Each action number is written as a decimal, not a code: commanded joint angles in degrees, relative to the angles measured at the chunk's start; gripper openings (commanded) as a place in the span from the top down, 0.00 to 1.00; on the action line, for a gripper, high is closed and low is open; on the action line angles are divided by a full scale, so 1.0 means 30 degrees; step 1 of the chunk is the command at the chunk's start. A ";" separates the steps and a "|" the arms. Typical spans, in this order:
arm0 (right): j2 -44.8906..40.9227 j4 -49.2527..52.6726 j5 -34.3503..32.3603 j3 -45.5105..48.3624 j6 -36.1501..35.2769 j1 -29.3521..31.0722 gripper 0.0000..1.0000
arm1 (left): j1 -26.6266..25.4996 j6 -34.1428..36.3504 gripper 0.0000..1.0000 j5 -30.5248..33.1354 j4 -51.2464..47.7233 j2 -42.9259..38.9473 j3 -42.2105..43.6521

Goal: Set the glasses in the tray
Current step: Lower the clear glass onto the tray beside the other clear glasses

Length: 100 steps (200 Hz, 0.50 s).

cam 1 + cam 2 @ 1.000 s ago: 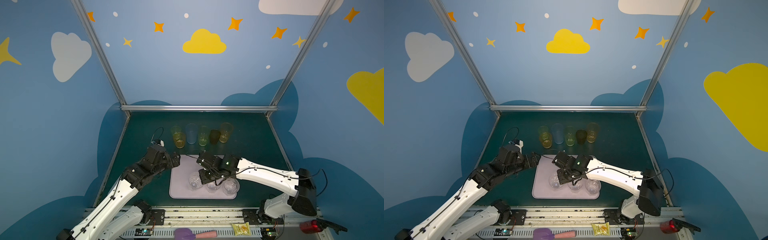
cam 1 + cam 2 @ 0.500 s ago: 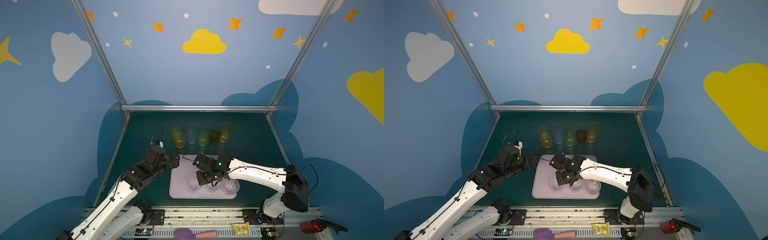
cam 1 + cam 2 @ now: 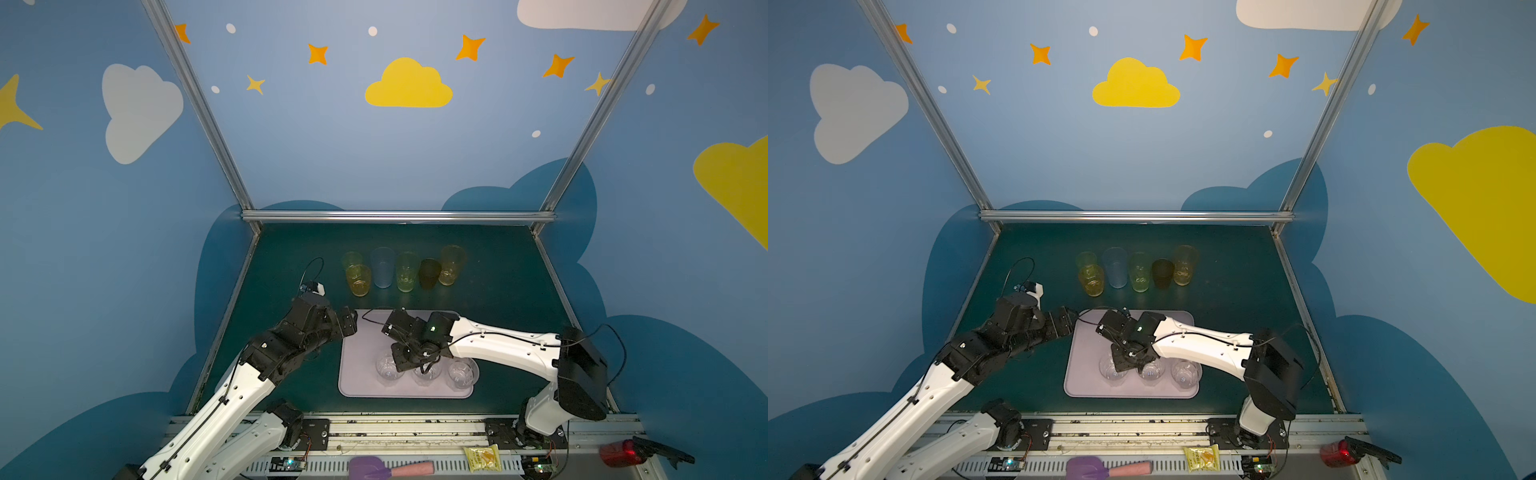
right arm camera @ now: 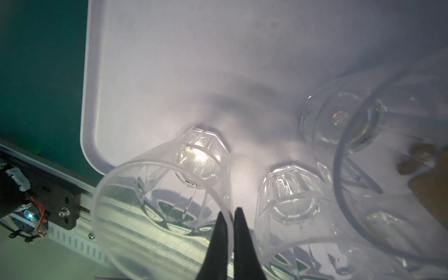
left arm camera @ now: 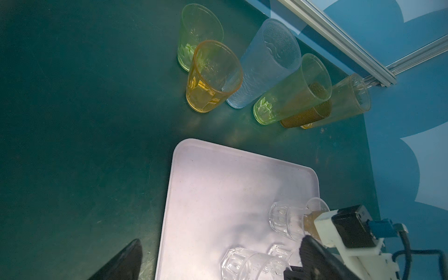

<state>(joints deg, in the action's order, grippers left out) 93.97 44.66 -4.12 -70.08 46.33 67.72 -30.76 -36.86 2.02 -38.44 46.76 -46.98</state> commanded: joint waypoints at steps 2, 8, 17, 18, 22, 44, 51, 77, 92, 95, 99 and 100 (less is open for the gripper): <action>0.0427 0.0375 -0.0282 -0.0455 0.0204 0.0079 1.00 | 0.0115 0.0243 0.00 0.0146 -0.0137 -0.0030 0.0219; 0.0486 0.0363 -0.0253 -0.0495 0.0152 0.0099 1.00 | 0.0107 0.0220 0.00 0.0119 -0.0137 -0.0036 0.0234; 0.0520 0.0262 -0.0212 -0.0505 0.0065 0.0086 0.98 | 0.0118 0.0228 0.00 0.0089 -0.0137 -0.0016 0.0233; 0.0521 0.0246 -0.0211 -0.0510 0.0061 0.0079 0.98 | 0.0118 0.0223 0.00 0.0088 -0.0137 -0.0024 0.0242; 0.0521 0.0195 -0.0209 -0.0530 0.0034 0.0098 0.95 | 0.0142 0.0217 0.00 0.0088 -0.0137 -0.0034 0.0250; 0.0550 0.0255 -0.0368 -0.0647 -0.0059 0.0086 0.87 | 0.0133 0.0238 0.00 0.0059 -0.0159 -0.0075 0.0251; 0.0527 0.0309 -0.0435 -0.0707 -0.0061 0.0101 0.84 | 0.0146 0.0221 0.00 0.0059 -0.0167 -0.0105 0.0228; 0.0351 0.0317 -0.0654 -0.0836 -0.0009 0.0101 0.71 | 0.0184 0.0226 0.00 0.0117 -0.0196 -0.0159 0.0223; 0.0179 0.0070 -0.0659 -0.0865 -0.0323 0.0101 0.67 | 0.0199 0.0243 0.00 0.0117 -0.0196 -0.0134 0.0236; 0.0145 -0.0033 -0.0660 -0.0860 -0.0394 0.0101 0.65 | 0.0205 0.0257 0.00 0.0117 -0.0196 -0.0143 0.0223; 0.0113 -0.0095 -0.0717 -0.0861 -0.0494 0.0096 0.64 | 0.0187 0.0271 0.00 0.0095 -0.0196 -0.0162 0.0217; 0.0112 -0.0109 -0.0726 -0.0864 -0.0497 0.0098 0.64 | 0.0211 0.0273 0.00 0.0091 -0.0196 -0.0155 0.0219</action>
<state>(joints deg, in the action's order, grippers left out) 94.96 44.53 -4.93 -71.13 46.09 67.72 -30.39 -36.86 2.00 -38.44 46.76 -46.98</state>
